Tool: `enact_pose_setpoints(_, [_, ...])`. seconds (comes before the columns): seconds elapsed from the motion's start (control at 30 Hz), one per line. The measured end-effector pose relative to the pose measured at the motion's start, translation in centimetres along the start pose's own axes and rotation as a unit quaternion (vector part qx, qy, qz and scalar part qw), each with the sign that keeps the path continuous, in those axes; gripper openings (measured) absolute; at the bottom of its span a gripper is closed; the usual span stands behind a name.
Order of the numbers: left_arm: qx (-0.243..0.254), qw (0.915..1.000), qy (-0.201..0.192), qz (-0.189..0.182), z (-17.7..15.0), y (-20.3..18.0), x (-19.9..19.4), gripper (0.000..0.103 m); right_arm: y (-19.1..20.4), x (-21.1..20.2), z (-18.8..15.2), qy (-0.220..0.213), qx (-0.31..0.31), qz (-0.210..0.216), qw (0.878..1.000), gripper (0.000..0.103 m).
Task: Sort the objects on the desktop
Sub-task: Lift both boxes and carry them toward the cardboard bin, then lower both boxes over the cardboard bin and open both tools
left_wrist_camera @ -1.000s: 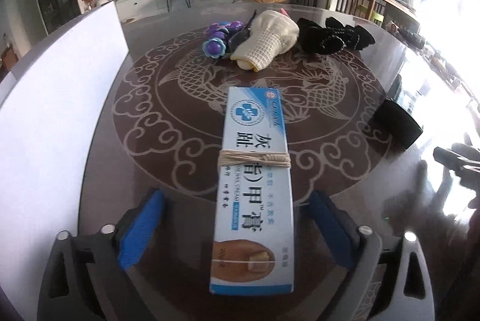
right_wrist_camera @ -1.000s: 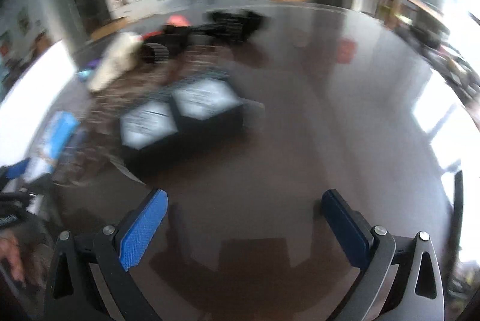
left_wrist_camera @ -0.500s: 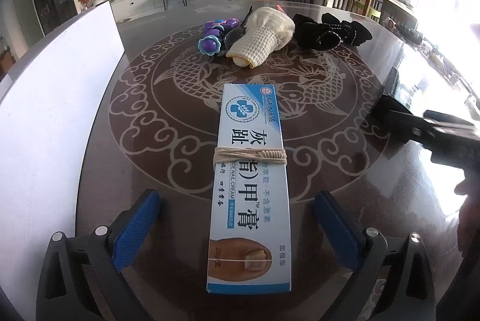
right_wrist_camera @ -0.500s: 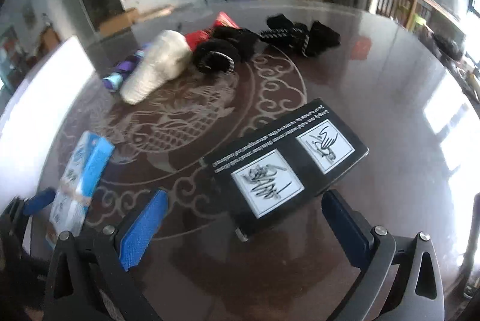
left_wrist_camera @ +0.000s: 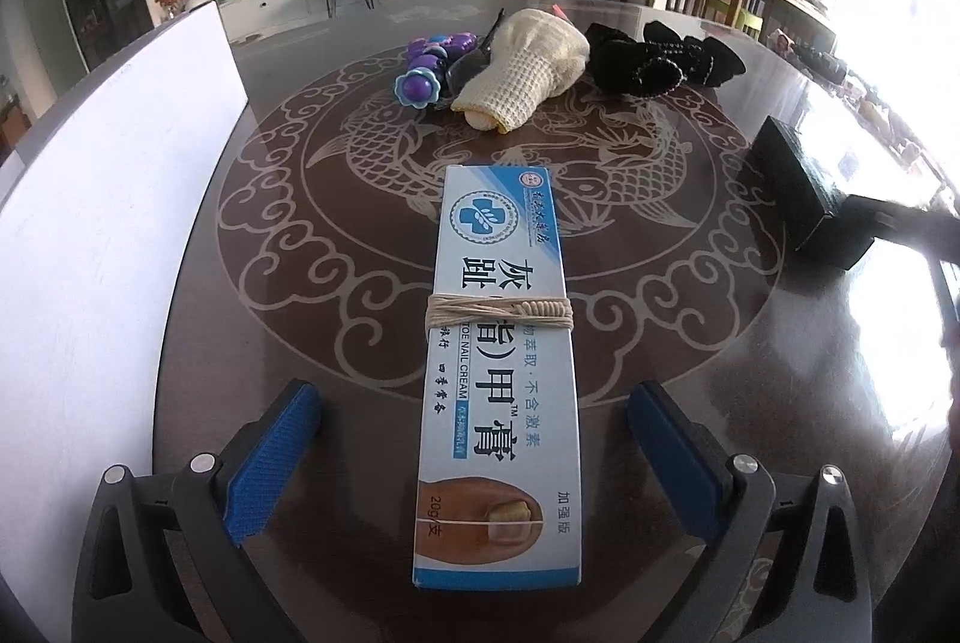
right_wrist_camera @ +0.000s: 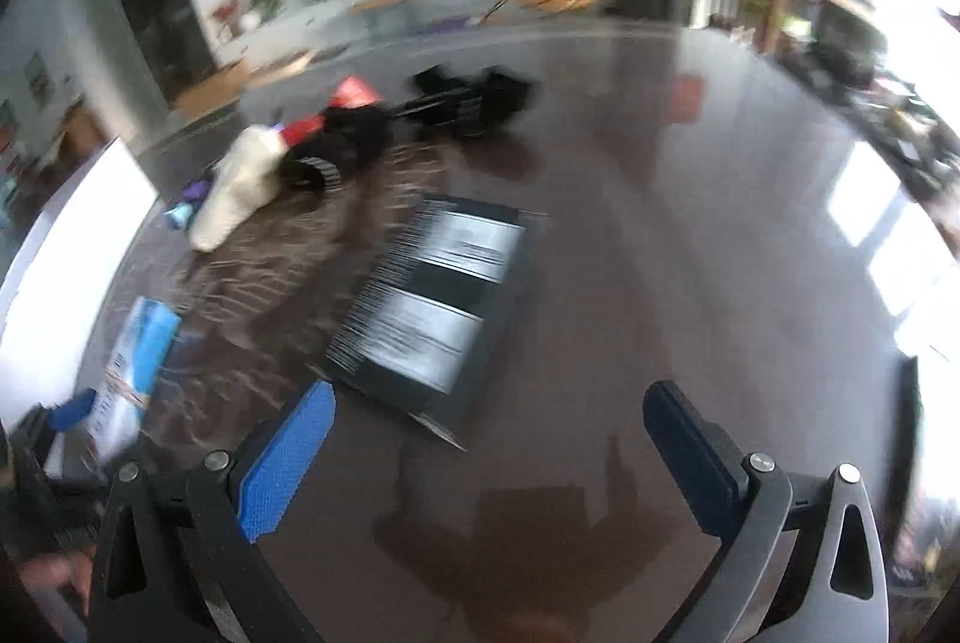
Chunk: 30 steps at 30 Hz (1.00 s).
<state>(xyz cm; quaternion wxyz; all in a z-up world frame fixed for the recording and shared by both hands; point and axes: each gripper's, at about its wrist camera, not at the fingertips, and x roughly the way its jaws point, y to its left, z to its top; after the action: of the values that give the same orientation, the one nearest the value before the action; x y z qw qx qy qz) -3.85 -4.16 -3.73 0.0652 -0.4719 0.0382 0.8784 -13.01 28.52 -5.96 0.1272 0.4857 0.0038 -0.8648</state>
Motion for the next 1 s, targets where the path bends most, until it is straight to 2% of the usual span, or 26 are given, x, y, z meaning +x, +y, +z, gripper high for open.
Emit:
enact_pose_setpoints(0.07, [0.007,0.9999,0.013,-0.006,0.4,0.0,0.2,0.103,1.4,2.5,1.3,0.032,-0.011,-0.008,0.999,0.103])
enact_pose_setpoints(0.1, [0.013,0.9998,0.006,-0.011,0.3,0.0,0.2,0.098,1.6,3.2,1.4,0.035,-0.014,-0.013,0.999,0.103])
enact_pose_setpoints(0.13, [0.017,0.9995,-0.022,-0.013,0.2,0.1,-0.4,0.066,1.7,3.6,1.6,0.035,-0.016,-0.019,0.999,0.102])
enact_pose_setpoints(0.17, [0.017,0.9993,-0.032,-0.013,0.2,0.1,-0.6,0.041,1.8,3.6,1.8,0.024,-0.019,-0.024,0.999,0.09])
enact_pose_setpoints(0.2, [0.013,0.9994,-0.028,-0.015,0.3,0.2,-0.7,0.041,1.6,3.2,1.9,0.015,-0.023,-0.029,0.999,0.069])
enact_pose_setpoints(0.27, [-0.004,0.999,-0.031,-0.031,0.3,0.7,-0.9,0.041,0.8,2.1,1.9,0.019,-0.01,0.006,1.0,0.059])
enact_pose_setpoints(0.4, [-0.038,0.9963,-0.044,-0.064,-0.5,1.3,-2.6,0.041,0.0,-1.3,1.1,0.006,-0.008,0.04,0.999,0.059])
enact_pose_setpoints(0.53, [-0.064,0.9908,-0.078,-0.091,-0.9,2.1,-6.6,0.041,1.3,-4.9,0.9,-0.002,-0.019,0.088,0.996,0.059])
enact_pose_setpoints(0.7, [-0.105,0.9793,-0.135,-0.108,-0.9,5.7,-13.8,0.041,6.9,-9.3,1.7,-0.028,-0.046,0.164,0.985,0.059])
enact_pose_setpoints(0.8, [-0.123,0.9733,-0.172,-0.089,-1.4,9.6,-18.7,0.041,12.5,-11.8,2.5,-0.046,-0.078,0.218,0.972,0.059])
enact_pose_setpoints(0.87, [-0.137,0.9713,-0.189,-0.047,-2.2,13.2,-21.5,0.041,16.8,-12.8,2.9,-0.049,-0.101,0.256,0.96,0.059])
enact_pose_setpoints(0.9, [-0.142,0.9711,-0.189,-0.032,-2.5,14.4,-22.1,0.041,19.3,-13.0,3.0,-0.047,-0.115,0.274,0.954,0.059])
enact_pose_setpoints(0.93, [-0.152,0.9707,-0.186,-0.001,-3.1,16.6,-22.6,0.041,21.9,-13.0,3.0,-0.045,-0.13,0.289,0.948,0.059])
enact_pose_setpoints(1.0, [-0.165,0.971,-0.168,0.041,-4.1,19.4,-22.3,0.041,27.0,-12.9,2.5,-0.04,-0.163,0.31,0.936,0.059])
